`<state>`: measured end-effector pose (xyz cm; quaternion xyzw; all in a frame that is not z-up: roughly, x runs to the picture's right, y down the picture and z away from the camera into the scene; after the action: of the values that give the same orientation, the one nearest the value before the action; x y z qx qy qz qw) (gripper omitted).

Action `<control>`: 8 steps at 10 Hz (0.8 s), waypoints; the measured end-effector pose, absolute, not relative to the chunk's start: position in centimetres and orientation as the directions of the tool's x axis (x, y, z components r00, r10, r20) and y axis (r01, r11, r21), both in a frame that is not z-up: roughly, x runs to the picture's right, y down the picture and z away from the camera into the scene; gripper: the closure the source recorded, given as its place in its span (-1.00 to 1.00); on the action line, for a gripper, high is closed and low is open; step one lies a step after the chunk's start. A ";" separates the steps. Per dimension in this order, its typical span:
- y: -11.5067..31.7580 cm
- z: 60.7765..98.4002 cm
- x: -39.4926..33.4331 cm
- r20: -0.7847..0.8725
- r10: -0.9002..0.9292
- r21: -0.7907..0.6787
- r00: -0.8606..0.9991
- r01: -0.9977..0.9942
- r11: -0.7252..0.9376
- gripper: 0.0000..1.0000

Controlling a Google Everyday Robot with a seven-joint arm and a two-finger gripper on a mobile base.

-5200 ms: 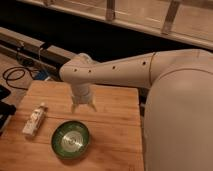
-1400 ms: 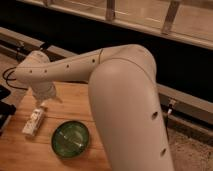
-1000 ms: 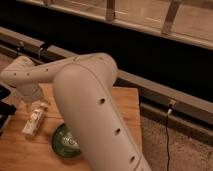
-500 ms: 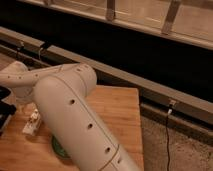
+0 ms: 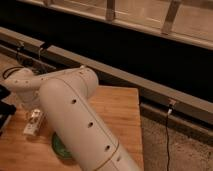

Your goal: Place the bottle in the ceramic bowl

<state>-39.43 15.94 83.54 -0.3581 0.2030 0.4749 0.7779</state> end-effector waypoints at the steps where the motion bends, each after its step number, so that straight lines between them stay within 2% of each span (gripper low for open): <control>1: 16.5 83.7 -39.6 -0.664 0.581 -0.370 0.471 -0.882 0.292 -0.30; 3: 17.3 83.9 -39.9 -0.675 0.564 -0.378 0.475 -0.880 0.289 -0.30; 4: 17.9 84.2 -39.9 -0.682 0.553 -0.381 0.479 -0.878 0.291 -0.23; 8: 17.9 83.8 -40.0 -0.664 0.560 -0.398 0.496 -0.868 0.297 0.52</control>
<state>-40.01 17.92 83.83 -0.3760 0.2048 0.4586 0.7787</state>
